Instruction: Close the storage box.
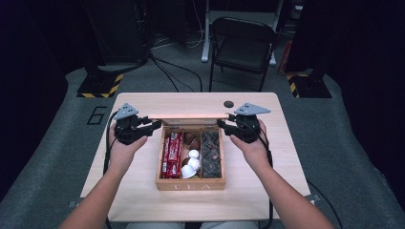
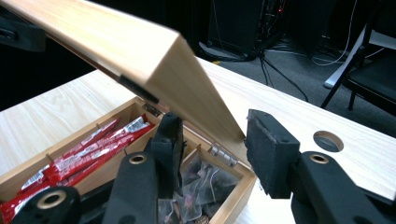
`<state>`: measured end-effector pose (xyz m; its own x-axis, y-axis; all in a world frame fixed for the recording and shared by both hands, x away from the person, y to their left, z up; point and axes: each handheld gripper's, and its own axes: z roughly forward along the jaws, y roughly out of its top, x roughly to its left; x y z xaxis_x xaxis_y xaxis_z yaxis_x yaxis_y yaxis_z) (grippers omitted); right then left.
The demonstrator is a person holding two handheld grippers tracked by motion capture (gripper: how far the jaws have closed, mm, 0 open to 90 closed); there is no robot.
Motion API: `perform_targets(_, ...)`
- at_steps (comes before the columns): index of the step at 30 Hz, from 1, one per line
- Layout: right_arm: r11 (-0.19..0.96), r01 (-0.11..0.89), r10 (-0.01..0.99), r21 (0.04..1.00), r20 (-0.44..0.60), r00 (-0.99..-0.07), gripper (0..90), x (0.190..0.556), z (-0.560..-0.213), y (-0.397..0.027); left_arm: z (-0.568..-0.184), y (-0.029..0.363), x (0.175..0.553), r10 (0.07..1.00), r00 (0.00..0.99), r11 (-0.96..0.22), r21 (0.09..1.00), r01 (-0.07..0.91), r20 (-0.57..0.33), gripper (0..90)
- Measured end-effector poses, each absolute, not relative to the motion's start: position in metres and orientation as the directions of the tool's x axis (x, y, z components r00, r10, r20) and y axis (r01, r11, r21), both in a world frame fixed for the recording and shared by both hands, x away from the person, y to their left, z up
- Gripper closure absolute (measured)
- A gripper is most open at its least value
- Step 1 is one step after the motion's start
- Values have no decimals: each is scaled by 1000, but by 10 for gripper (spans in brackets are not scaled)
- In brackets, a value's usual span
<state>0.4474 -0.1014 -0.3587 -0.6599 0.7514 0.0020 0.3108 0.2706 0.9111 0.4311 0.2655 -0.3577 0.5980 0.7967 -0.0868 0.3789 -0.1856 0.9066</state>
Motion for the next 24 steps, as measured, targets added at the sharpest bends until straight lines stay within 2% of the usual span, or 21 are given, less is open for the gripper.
perform_targets(16,288,281,725,916,-17,-688,504,419,-373,-104,-368,268,391,771,634,-218,914,343,-54,553)
perform_targets(24,283,275,716,919,-12,-698,496,400,-390,-107,-389,271,377,762,641,-193,911,366,-96,548)
